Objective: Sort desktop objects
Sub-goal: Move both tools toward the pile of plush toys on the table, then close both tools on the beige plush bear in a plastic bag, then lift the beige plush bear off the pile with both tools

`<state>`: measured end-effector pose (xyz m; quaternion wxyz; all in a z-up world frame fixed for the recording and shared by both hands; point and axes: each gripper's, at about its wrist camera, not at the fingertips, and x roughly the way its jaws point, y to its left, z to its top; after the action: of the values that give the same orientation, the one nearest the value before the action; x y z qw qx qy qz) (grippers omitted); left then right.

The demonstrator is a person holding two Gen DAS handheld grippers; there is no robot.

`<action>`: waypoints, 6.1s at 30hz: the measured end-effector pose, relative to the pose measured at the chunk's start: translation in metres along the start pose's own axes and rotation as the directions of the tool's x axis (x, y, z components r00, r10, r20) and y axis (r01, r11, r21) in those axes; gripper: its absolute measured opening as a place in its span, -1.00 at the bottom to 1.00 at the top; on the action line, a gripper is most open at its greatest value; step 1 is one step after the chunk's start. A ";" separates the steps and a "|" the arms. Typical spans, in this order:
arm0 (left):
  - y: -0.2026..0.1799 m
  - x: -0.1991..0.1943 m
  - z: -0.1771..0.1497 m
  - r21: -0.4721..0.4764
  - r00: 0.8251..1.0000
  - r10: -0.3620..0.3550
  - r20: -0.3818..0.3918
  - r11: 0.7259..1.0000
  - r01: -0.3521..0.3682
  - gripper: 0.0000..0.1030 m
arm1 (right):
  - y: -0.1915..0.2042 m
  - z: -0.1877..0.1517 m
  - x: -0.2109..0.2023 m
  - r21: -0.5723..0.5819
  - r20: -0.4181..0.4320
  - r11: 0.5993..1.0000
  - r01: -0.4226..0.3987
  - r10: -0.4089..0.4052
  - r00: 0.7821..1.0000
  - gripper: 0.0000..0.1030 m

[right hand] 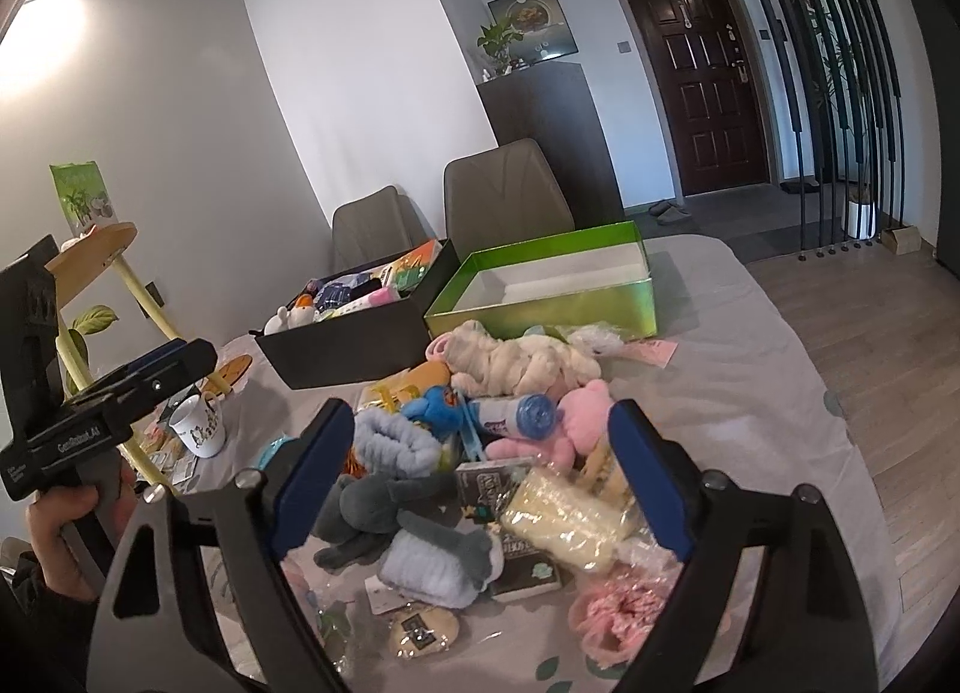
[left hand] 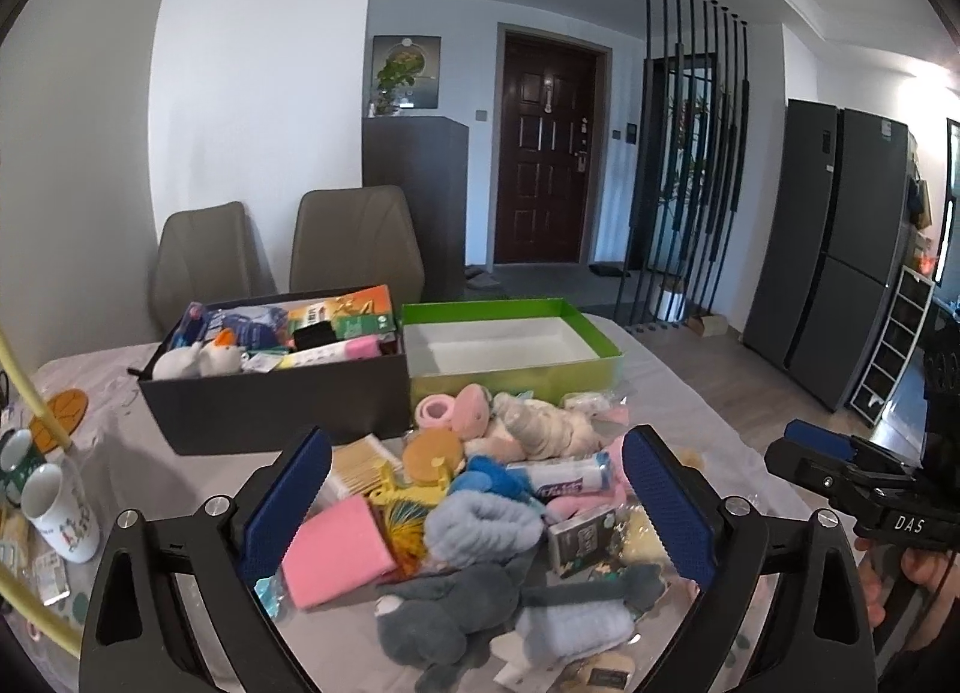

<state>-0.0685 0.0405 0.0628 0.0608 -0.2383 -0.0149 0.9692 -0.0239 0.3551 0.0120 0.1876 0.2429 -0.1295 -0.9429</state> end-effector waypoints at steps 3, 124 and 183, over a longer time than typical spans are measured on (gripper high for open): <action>-0.004 0.006 0.009 -0.002 1.000 -0.005 0.006 1.000 0.005 0.91 | -0.006 0.010 0.003 -0.002 -0.006 1.000 0.001 -0.001 1.000 0.70; -0.021 0.241 -0.024 0.004 0.853 -0.195 -0.483 0.974 0.226 0.07 | -0.096 0.027 0.270 0.314 -0.653 0.943 -0.109 0.298 0.697 0.27; 0.016 0.054 0.073 0.092 0.981 -0.112 -0.157 0.988 0.128 0.07 | 0.057 0.124 0.125 0.104 -0.423 0.958 -0.265 0.284 0.860 0.23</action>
<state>-0.1518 0.0312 0.1019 0.1322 -0.3066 0.0247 0.9423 -0.1715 0.2713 0.0856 0.3389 0.4297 -0.1377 -0.8255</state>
